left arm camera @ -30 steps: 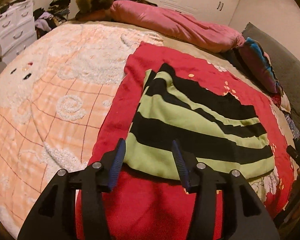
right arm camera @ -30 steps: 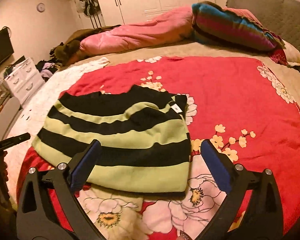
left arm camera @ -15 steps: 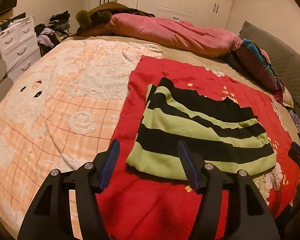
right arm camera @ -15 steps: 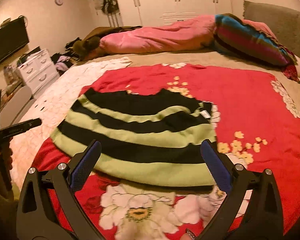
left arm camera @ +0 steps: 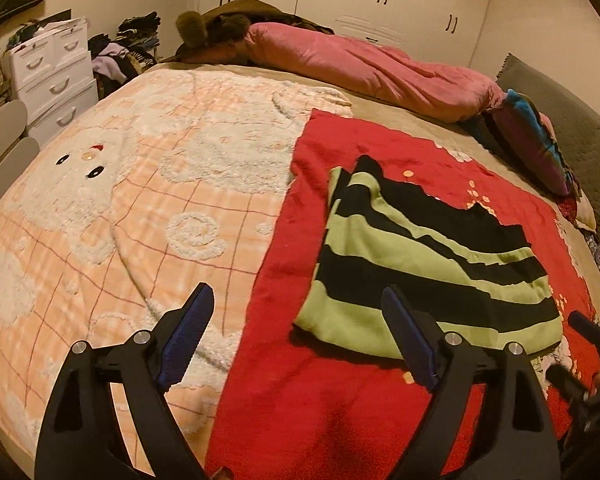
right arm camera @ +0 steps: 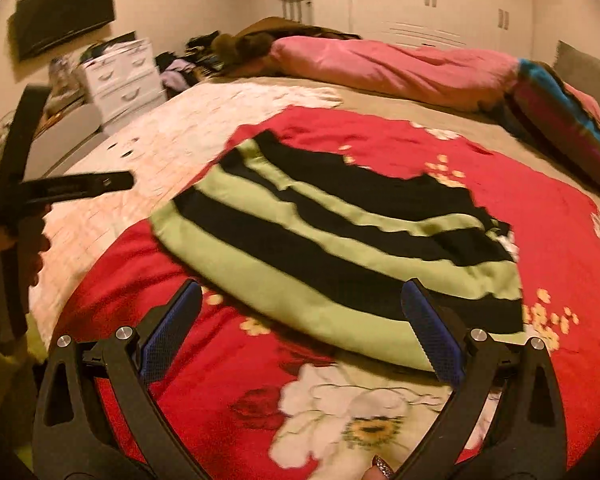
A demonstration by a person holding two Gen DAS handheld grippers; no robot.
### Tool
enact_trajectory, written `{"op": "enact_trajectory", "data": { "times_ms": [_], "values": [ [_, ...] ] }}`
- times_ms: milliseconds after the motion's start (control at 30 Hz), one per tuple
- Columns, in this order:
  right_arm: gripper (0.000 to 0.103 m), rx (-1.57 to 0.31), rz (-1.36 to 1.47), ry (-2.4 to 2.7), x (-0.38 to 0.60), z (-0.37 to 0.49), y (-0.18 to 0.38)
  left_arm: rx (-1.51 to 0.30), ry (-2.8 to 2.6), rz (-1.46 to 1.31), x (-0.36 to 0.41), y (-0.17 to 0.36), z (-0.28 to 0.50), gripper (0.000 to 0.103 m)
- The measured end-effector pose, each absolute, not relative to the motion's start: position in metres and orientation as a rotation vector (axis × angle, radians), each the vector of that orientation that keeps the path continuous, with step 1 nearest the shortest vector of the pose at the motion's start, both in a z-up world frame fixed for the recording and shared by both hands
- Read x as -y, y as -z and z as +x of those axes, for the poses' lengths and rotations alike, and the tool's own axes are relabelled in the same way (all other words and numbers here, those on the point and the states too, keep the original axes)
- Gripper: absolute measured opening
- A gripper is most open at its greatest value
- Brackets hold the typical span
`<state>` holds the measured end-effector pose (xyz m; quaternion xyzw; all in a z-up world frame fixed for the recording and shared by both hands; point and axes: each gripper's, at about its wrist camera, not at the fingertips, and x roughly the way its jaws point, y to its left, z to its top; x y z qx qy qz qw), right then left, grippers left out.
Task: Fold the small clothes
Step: 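Move the left tool to the bundle end and grasp it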
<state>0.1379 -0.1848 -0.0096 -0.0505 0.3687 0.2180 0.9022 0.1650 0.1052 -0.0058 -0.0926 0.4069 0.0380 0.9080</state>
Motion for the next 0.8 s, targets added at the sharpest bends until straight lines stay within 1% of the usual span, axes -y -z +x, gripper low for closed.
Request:
{"op": "enact_trajectory", "data": {
  "times_ms": [67, 233, 800],
  "values": [
    [0.094, -0.77, -0.127, -0.475, 0.171, 0.136, 0.013, -0.844, -0.088, -0.201, -0.11, 0.008, 0.165, 0.095],
    [0.094, -0.789, -0.129, -0.493, 0.148, 0.138, 0.023, -0.855, -0.113, -0.21, -0.12, 0.014, 0.166, 0.097],
    [0.094, -0.768, -0.276, -0.509, 0.094, 0.143, 0.051, -0.905, -0.147, -0.313, -0.148, 0.038, 0.174, 0.097]
  ]
}}
